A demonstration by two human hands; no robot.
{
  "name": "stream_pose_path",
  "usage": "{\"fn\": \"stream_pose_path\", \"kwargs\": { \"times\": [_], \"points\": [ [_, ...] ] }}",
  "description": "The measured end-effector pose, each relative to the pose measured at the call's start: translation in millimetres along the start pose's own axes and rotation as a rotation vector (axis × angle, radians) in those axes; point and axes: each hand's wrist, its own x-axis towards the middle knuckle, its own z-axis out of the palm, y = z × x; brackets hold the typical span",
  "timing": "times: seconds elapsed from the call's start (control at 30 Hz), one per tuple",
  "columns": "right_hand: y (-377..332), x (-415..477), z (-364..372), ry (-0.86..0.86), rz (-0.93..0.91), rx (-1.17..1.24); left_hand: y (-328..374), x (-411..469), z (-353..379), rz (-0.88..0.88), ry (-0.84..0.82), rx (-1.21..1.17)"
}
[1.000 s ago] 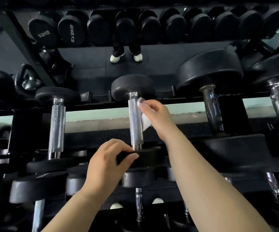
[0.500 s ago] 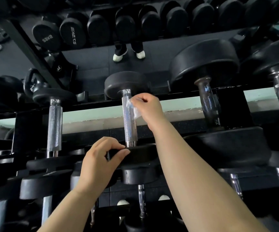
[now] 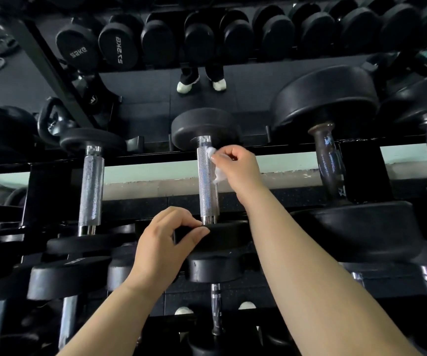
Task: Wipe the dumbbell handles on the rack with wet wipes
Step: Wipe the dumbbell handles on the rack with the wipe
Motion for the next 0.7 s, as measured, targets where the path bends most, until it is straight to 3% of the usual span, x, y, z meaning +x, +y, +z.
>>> {"fn": "stream_pose_path", "kwargs": {
  "times": [0.23,0.43,0.53,0.7],
  "points": [
    [13.0,-36.2,-13.5,-0.288,0.091,-0.193,-5.1,0.4,1.0,-0.006,-0.012,-0.027],
    [-13.5,-7.3,-2.0,0.024,-0.163,-0.26,-8.4,-2.8,-0.8,0.014,-0.014,0.007],
    [-13.8,7.0,8.3,0.0,-0.254,-0.513,-14.6,-10.0,-3.5,0.058,-0.001,-0.004],
    [-5.5,-15.1,1.5,-0.155,-0.245,-0.643,-16.9,-11.9,-7.2,0.039,-0.028,-0.039]
  ]
}}
